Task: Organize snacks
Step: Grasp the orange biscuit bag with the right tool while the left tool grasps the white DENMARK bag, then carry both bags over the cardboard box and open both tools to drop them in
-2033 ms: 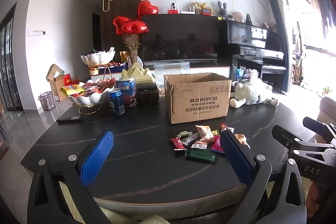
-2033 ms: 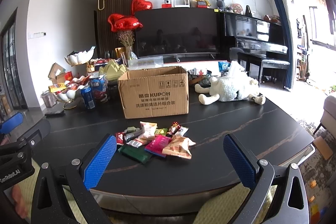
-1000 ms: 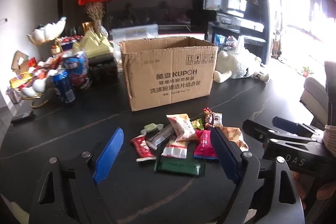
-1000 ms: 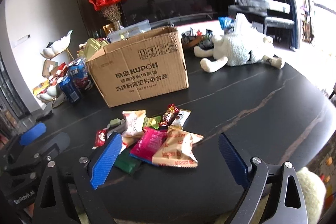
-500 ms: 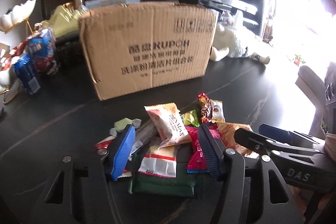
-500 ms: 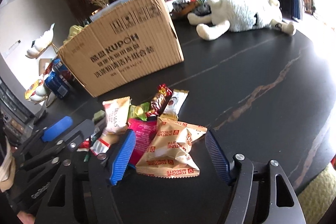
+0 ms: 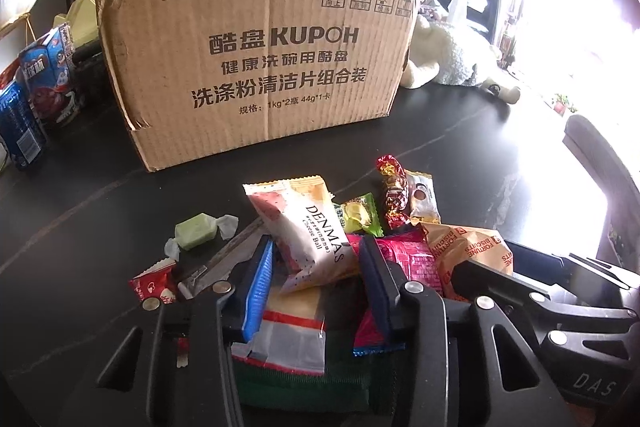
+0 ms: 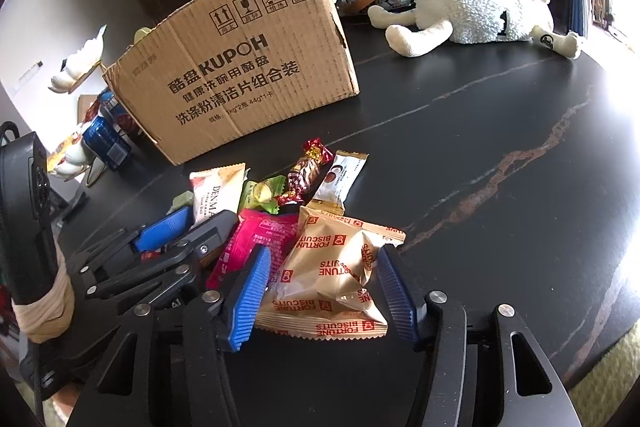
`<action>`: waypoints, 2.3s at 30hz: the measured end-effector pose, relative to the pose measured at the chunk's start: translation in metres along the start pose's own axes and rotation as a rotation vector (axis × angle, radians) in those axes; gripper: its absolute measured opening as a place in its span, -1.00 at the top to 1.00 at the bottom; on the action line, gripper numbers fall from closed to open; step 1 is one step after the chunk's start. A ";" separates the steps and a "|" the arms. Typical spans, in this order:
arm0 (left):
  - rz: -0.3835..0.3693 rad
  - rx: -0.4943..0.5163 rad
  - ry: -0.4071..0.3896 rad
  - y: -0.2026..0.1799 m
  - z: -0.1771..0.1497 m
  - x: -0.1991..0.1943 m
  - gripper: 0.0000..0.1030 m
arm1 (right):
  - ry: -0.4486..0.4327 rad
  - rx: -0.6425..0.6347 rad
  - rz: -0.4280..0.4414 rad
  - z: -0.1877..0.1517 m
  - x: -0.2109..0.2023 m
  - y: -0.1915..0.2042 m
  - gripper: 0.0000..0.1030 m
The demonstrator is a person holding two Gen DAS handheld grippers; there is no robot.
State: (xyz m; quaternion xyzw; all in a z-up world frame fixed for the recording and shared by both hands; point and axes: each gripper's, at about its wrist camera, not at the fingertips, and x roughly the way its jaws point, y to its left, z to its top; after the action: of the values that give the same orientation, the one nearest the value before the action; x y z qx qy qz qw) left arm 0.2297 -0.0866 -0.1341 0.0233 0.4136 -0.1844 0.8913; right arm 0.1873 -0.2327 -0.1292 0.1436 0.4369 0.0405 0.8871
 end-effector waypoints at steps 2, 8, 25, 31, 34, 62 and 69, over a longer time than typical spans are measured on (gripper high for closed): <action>0.000 -0.001 0.002 0.000 0.000 0.000 0.26 | 0.002 -0.002 0.002 0.000 0.001 0.000 -0.01; -0.004 -0.002 -0.003 0.002 -0.002 -0.004 0.36 | 0.000 0.014 0.004 0.000 0.002 -0.003 0.15; 0.015 -0.001 -0.086 -0.002 0.007 -0.050 0.37 | -0.126 -0.019 -0.005 0.006 -0.030 0.005 0.19; 0.020 -0.008 -0.128 -0.008 0.016 -0.074 0.37 | -0.178 -0.064 0.008 0.013 -0.053 0.019 0.19; 0.026 -0.008 -0.156 -0.009 0.021 -0.089 0.37 | -0.198 -0.078 0.019 0.017 -0.064 0.025 0.19; 0.083 -0.016 -0.251 0.035 0.134 -0.152 0.37 | -0.309 -0.212 0.082 0.140 -0.090 0.085 0.19; 0.067 -0.023 -0.229 0.051 0.161 -0.139 0.37 | -0.296 -0.235 0.084 0.175 -0.074 0.098 0.19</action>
State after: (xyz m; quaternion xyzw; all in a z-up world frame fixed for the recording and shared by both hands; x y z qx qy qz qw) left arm 0.2830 -0.0271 0.0696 0.0058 0.3100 -0.1511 0.9386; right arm 0.2852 -0.1918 0.0566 0.0614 0.2874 0.1069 0.9498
